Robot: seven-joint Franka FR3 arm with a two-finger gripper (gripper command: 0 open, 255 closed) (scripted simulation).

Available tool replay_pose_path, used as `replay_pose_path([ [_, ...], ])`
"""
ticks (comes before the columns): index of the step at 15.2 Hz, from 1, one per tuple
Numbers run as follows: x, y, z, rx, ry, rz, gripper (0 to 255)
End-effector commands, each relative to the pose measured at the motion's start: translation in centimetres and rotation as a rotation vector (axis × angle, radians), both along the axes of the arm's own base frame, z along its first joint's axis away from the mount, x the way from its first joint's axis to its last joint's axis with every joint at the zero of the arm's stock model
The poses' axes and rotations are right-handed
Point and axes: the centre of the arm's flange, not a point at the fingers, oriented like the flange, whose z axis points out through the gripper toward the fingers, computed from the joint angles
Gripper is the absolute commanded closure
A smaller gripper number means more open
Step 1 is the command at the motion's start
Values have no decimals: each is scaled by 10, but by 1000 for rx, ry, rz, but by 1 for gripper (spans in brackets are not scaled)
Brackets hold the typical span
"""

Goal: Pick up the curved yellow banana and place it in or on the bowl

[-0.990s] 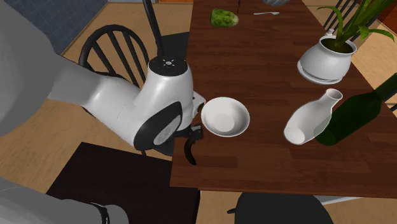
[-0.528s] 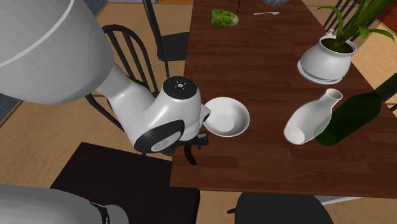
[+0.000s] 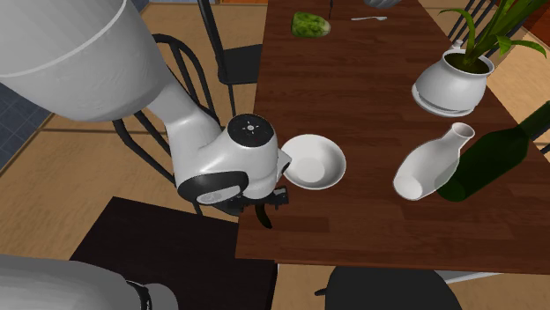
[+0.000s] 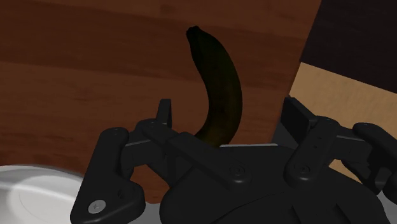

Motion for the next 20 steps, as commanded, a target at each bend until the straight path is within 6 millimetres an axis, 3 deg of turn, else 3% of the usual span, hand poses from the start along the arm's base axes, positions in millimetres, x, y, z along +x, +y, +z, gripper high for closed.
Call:
replay_pose_path([
  [1, 0, 0, 0, 0, 0, 0, 0],
  [2, 0, 0, 0, 0, 0, 0, 0],
  [3, 0, 0, 0, 0, 0, 0, 255],
  [12, 0, 0, 0, 0, 0, 0, 255],
  [20, 0, 0, 42, 0, 0, 0, 255],
])
